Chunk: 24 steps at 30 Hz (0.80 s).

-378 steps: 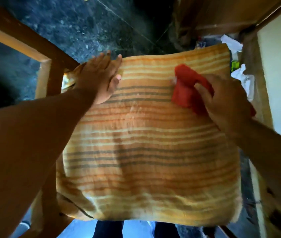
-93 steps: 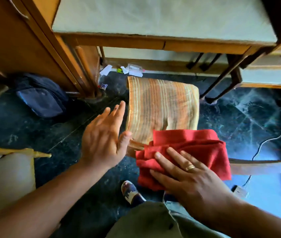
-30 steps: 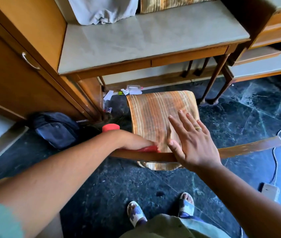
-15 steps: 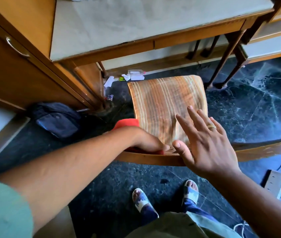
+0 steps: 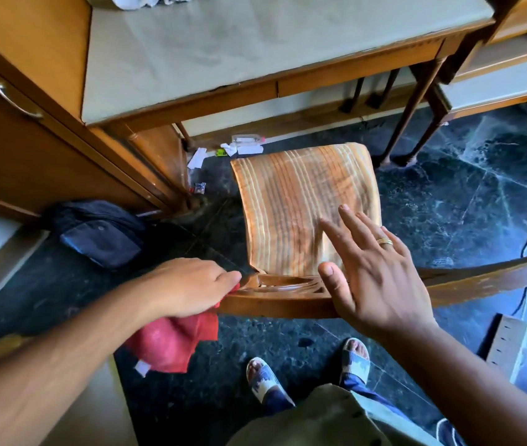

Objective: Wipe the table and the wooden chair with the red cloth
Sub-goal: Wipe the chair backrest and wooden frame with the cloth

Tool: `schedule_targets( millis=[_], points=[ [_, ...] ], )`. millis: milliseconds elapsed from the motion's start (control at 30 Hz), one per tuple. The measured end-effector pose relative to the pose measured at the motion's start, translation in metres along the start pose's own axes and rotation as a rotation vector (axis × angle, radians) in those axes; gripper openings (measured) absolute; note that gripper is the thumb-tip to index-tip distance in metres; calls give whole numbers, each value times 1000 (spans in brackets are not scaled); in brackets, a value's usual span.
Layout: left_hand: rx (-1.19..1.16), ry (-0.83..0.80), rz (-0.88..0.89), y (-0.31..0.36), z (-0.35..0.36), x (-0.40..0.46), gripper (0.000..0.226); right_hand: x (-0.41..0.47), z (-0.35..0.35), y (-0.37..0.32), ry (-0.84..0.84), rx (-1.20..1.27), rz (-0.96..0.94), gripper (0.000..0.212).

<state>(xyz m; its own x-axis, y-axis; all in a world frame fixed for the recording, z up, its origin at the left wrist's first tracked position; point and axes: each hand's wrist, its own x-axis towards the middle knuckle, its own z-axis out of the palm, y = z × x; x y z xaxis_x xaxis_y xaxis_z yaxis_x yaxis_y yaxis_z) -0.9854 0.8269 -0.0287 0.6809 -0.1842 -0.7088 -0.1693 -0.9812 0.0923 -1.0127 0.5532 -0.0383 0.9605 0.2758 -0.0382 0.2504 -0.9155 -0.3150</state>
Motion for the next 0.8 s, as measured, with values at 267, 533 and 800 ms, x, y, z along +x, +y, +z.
schedule_targets(
  millis=[267, 533, 800],
  points=[
    [-112, 303, 313, 143, 5, -7, 42, -4, 5, 21, 466, 964, -62, 53],
    [-809, 472, 46, 100, 0, -5, 27, -12, -1, 12, 41, 822, -194, 40],
    [-1328, 204, -33, 49, -20, -7, 35, 3, -24, -58, -227, -263, -400, 67]
  ],
)
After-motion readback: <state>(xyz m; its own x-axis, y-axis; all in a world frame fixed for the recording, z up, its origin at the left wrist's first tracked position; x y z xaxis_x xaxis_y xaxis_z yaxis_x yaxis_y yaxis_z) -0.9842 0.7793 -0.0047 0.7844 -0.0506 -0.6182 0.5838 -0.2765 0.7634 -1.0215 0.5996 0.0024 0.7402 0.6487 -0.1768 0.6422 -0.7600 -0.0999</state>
